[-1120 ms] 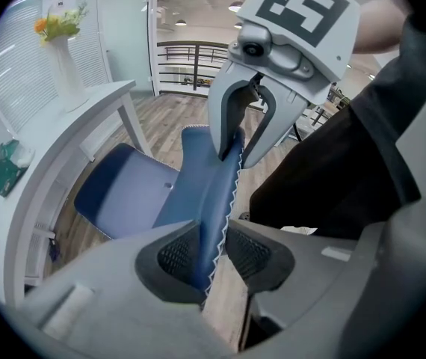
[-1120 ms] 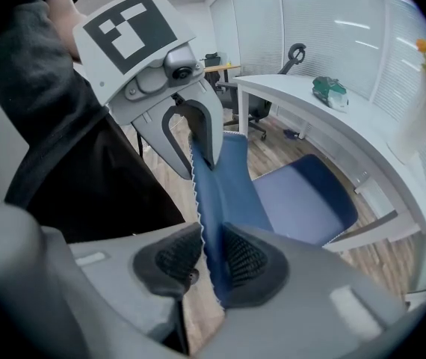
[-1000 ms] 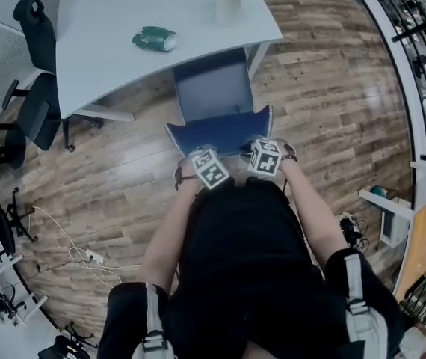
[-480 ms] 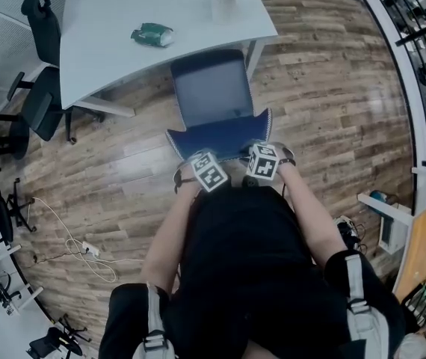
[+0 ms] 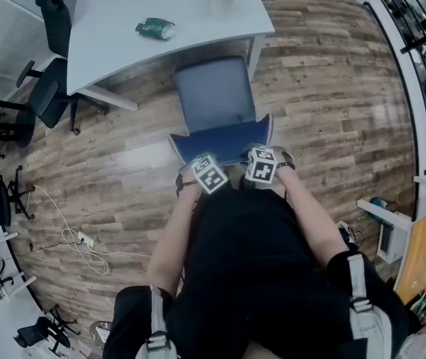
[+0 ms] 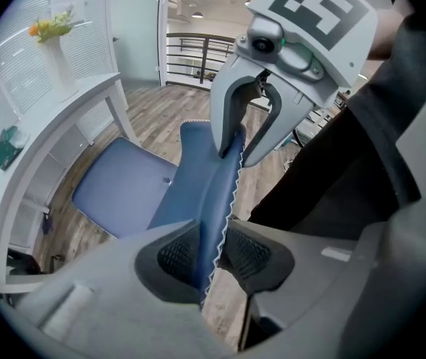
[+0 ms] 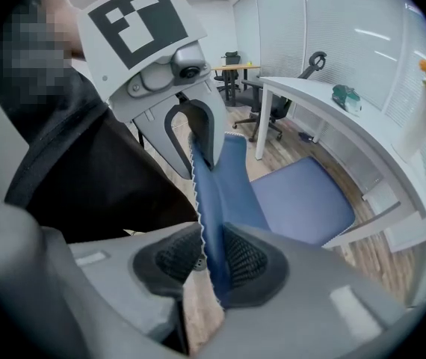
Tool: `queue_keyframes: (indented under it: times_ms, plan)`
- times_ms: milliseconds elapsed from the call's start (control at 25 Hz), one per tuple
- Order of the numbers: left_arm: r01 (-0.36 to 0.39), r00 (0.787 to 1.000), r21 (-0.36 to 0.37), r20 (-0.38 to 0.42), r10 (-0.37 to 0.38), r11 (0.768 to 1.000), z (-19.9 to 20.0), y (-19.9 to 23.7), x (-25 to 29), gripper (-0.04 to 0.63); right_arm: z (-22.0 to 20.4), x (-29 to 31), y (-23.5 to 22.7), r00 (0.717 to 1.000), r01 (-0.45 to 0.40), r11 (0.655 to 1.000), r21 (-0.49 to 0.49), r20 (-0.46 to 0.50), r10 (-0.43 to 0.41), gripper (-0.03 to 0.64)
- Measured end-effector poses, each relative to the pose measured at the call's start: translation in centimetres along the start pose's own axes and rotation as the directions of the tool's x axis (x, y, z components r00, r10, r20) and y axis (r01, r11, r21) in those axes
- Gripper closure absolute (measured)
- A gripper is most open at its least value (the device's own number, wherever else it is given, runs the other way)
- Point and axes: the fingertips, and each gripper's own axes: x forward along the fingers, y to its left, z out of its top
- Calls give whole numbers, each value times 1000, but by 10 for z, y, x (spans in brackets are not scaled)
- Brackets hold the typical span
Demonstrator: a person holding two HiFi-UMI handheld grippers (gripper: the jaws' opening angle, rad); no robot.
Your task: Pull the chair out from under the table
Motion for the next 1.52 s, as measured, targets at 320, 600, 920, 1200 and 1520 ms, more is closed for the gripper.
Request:
queue_keyframes:
  times_ms: [320, 600, 920, 1200, 1520]
  plan:
    - [-14, 1000, -65, 17, 15, 998, -4, -44, 1, 480, -14, -8, 40, 1000, -4, 1000, -15, 24, 4, 520]
    - [-28, 999, -60, 16, 29, 998, -12, -74, -8, 480, -21, -10, 71, 999, 27, 999, -45, 20, -26, 522]
    - [-37, 998, -63, 40, 40, 997, -7, -87, -16, 479, -22, -25, 83, 998, 35, 998, -58, 49, -32, 523]
    - [-64, 996, -51, 63, 67, 997, 1, -72, -22, 477, -15, -32, 64, 990, 94, 996, -3, 105, -94, 511]
    - [-73, 995, -28, 71, 74, 997, 7, -54, -26, 477, -8, -35, 46, 988, 99, 995, 30, 119, -102, 502]
